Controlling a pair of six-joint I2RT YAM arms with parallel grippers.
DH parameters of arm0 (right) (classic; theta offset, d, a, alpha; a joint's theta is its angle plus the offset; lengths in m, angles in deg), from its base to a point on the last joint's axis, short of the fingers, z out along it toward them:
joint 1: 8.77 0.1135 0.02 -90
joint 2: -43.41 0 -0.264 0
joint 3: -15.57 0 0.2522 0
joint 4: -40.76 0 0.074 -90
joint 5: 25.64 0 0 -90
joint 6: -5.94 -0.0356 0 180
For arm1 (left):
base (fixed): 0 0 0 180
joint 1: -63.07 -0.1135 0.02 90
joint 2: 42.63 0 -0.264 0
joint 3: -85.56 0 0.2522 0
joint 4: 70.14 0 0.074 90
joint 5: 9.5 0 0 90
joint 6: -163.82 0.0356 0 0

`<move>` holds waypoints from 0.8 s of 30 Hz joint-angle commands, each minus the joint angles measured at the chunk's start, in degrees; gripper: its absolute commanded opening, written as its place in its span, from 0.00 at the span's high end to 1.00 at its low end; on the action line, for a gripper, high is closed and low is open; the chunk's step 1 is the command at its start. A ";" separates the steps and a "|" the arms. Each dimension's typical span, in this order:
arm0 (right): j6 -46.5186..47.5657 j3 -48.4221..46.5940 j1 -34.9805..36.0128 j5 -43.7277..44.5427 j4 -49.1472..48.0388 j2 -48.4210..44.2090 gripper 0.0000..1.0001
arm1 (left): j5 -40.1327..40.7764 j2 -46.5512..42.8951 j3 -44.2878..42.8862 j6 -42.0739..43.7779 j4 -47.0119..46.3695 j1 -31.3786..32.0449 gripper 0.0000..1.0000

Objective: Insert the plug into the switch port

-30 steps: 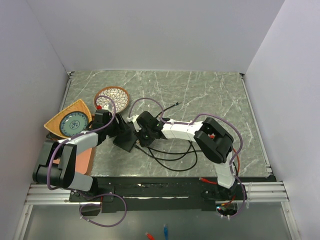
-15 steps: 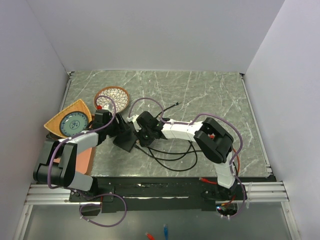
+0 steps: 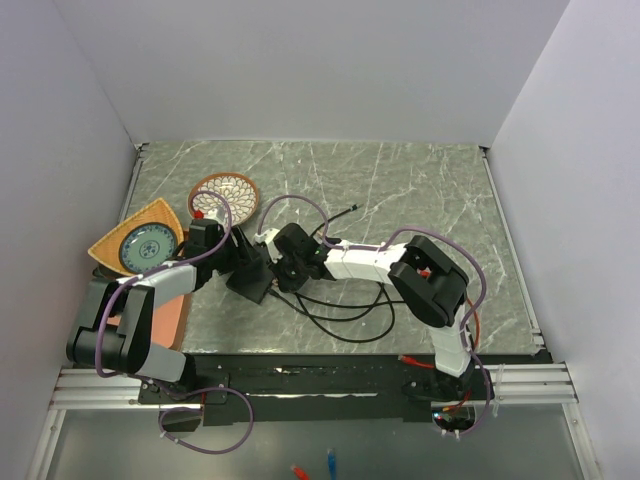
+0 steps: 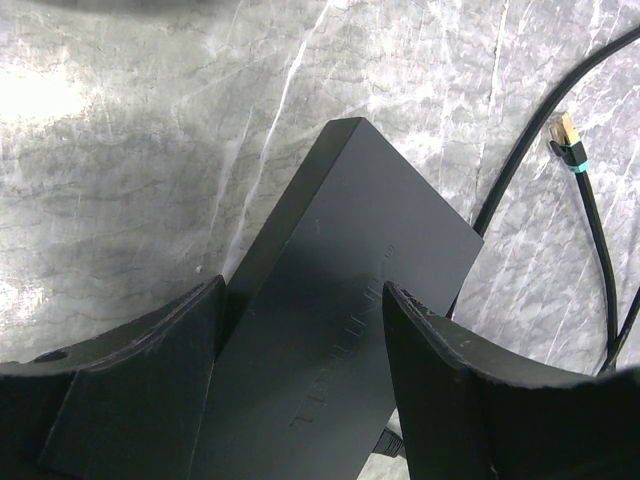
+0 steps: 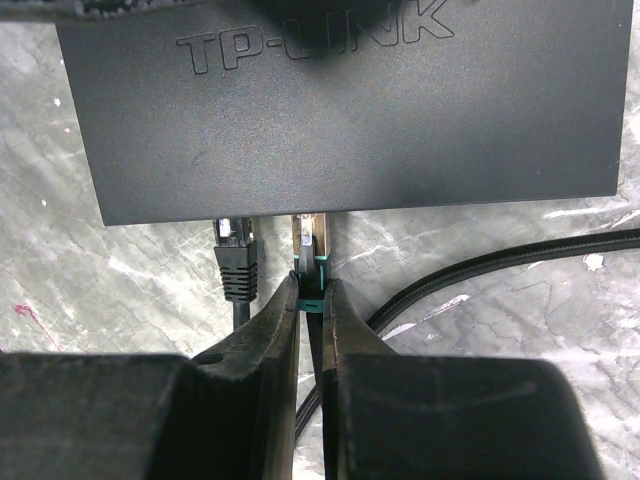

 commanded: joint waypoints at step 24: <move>-0.88 -10.33 -0.21 0.46 -2.76 3.75 1.00 | -7.67 0.84 1.70 0.35 -3.63 0.12 0.41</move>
